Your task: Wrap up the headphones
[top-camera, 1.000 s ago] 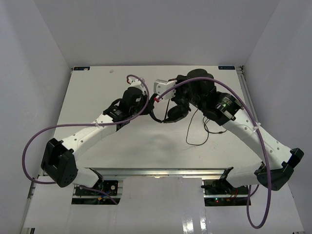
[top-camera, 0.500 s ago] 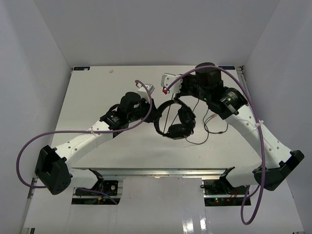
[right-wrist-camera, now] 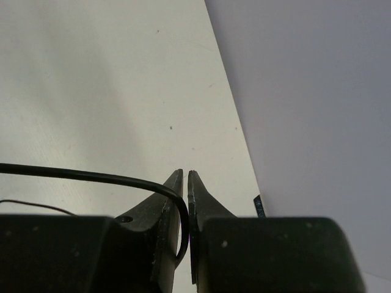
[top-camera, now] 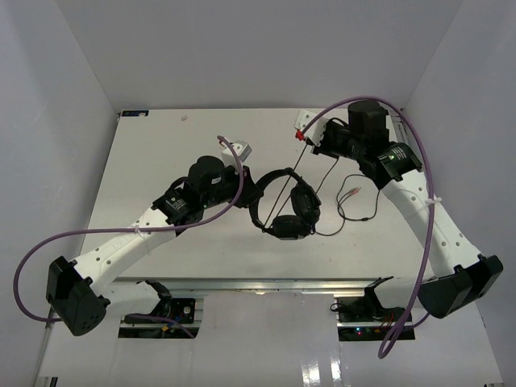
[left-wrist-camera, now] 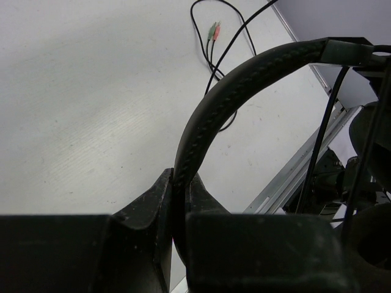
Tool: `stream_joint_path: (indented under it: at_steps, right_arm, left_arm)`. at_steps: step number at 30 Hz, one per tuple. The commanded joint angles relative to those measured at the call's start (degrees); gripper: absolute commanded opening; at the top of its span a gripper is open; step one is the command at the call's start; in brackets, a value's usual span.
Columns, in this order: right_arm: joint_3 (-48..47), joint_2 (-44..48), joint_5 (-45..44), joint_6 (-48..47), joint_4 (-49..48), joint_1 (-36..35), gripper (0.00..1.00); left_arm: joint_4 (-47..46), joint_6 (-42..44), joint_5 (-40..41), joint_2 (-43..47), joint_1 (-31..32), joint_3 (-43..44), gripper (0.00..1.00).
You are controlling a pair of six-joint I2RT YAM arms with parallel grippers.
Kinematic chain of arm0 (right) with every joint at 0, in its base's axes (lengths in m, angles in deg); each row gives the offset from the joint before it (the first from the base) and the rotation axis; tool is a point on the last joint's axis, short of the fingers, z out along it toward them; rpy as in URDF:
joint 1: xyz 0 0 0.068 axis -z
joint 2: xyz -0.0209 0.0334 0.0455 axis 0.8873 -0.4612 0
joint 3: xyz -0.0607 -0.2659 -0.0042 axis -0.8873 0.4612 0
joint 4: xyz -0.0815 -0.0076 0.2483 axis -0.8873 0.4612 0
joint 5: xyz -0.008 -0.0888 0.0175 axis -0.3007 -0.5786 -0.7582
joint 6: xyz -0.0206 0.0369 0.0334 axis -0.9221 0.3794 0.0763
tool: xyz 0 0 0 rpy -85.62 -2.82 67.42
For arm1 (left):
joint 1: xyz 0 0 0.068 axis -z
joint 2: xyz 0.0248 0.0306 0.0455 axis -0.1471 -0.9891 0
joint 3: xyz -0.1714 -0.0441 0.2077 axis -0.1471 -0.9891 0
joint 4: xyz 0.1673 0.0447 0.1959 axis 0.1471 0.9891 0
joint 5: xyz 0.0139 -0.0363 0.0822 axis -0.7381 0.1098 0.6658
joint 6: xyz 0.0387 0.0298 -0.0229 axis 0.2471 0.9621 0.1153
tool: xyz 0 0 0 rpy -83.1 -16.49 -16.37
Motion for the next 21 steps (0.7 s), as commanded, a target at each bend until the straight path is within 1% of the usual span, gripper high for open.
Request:
stream_joint_path:
  at_steps: [1, 7, 13, 16, 17, 21]
  right_arm:
    - [4.9, 4.8, 7.5, 4.6, -4.2, 5.0, 0.13]
    - [12.0, 10.0, 16.7, 11.1, -7.0, 10.5, 0.12]
    - [18.5, 13.6, 25.1, 15.9, -7.9, 12.6, 0.12]
    - [21.2, 14.4, 30.1, 19.3, -9.4, 13.9, 0.12]
    - [21.9, 14.4, 30.3, 19.4, -9.4, 13.9, 0.12]
    - [25.9, 13.2, 37.4, 25.7, -13.8, 14.8, 0.12]
  left_arm:
    - [2.2, 0.6, -2.0, 3.9, 0.6, -0.6, 0.0]
    - [5.1, 1.1, 1.2, 6.0, 0.6, -0.2, 0.0]
    - [6.3, 1.3, 3.1, 5.1, 0.6, 2.5, 0.0]
    - [6.4, 1.4, 3.8, 5.0, 0.6, 3.9, 0.0]
    - [6.4, 1.4, 3.8, 4.7, 0.6, 4.0, 0.0]
    - [6.3, -0.1, 1.4, 3.5, 0.6, 7.6, 0.0]
